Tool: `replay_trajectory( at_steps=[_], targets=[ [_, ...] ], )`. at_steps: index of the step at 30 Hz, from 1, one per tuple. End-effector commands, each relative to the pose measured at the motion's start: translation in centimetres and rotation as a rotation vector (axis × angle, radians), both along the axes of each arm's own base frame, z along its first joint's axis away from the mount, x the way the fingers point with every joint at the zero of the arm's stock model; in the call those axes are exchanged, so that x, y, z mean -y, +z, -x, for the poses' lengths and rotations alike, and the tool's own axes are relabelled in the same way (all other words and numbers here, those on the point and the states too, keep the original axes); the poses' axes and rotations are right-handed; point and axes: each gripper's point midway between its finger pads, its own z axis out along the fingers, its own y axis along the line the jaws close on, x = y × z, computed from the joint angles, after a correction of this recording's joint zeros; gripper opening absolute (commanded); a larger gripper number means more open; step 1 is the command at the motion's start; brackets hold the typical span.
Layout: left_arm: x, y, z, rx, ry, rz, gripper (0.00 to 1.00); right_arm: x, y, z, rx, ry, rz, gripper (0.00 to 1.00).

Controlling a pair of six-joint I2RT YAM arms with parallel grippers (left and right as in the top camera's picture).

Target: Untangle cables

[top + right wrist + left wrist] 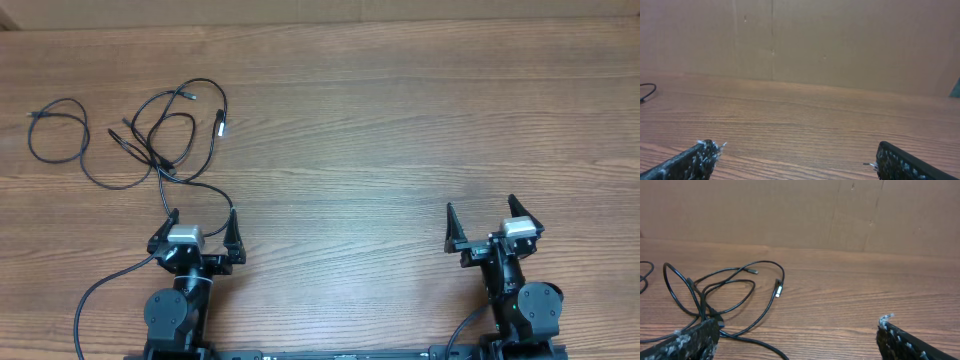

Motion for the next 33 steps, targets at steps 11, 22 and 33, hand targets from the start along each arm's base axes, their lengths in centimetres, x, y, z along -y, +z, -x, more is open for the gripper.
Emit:
replay_trajectory(
  at_steps=[11,22,33],
  targets=[
    [0.0,0.1,0.0,0.009,-0.005,-0.01,1.0,1.3,-0.2,-0.1,0.004,-0.049,0.008,1.0],
    [0.0,0.1,0.0,0.009,-0.005,-0.01,1.0,1.3,-0.2,-0.1,0.004,-0.049,0.008,1.0],
    [0.0,0.1,0.0,0.009,-0.005,-0.01,1.0,1.3,-0.2,-0.1,0.004,-0.049,0.008,1.0]
  ],
)
